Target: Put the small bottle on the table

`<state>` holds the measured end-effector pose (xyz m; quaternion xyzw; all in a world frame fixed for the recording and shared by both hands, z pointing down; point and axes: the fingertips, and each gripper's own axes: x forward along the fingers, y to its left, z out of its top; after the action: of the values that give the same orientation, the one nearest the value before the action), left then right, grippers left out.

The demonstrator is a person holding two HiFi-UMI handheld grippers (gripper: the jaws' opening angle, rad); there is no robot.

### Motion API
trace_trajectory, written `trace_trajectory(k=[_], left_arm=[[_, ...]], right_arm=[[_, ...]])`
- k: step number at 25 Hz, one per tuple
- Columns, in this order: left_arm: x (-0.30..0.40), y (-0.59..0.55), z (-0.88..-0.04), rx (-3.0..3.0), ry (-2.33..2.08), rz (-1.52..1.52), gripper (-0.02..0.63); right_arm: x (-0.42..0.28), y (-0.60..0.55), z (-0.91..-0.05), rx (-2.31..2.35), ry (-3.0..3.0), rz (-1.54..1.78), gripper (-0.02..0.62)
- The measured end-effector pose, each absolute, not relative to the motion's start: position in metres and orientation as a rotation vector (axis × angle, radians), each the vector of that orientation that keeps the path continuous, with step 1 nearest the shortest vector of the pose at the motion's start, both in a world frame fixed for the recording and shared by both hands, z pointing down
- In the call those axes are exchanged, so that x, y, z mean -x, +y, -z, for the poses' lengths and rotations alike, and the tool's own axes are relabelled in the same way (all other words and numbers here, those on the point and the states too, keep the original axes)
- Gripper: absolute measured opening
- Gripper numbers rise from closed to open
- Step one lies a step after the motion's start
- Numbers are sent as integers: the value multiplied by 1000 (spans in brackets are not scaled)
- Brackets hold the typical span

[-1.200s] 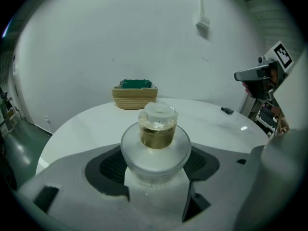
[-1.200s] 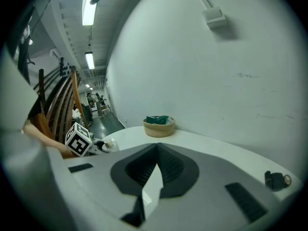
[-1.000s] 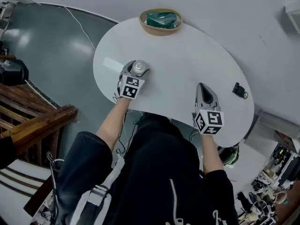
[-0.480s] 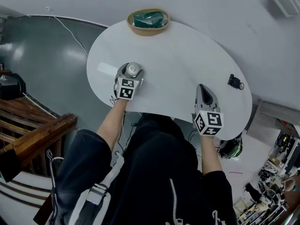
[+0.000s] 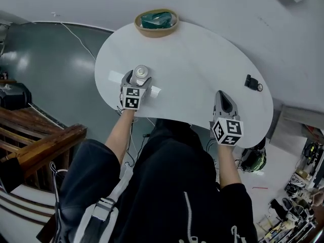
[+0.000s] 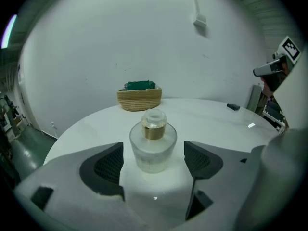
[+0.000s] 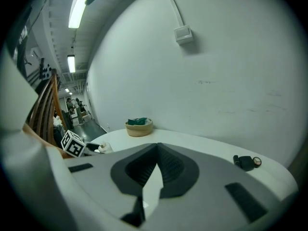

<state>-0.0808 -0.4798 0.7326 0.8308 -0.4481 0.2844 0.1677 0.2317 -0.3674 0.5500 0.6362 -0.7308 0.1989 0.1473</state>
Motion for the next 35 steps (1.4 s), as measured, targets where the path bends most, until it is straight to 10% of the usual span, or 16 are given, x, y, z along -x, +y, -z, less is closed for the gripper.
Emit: trace_trajectory(k=[14, 35], left_arm=[[-10, -406, -645, -2505, -1141, -666, 5], [-182, -436, -491, -2926, -859, -401, 4]], right_arm=[[-282, -345, -528, -1931, -2180, -551, 2], [-353, -335, -469, -2138, -2146, -336, 0]])
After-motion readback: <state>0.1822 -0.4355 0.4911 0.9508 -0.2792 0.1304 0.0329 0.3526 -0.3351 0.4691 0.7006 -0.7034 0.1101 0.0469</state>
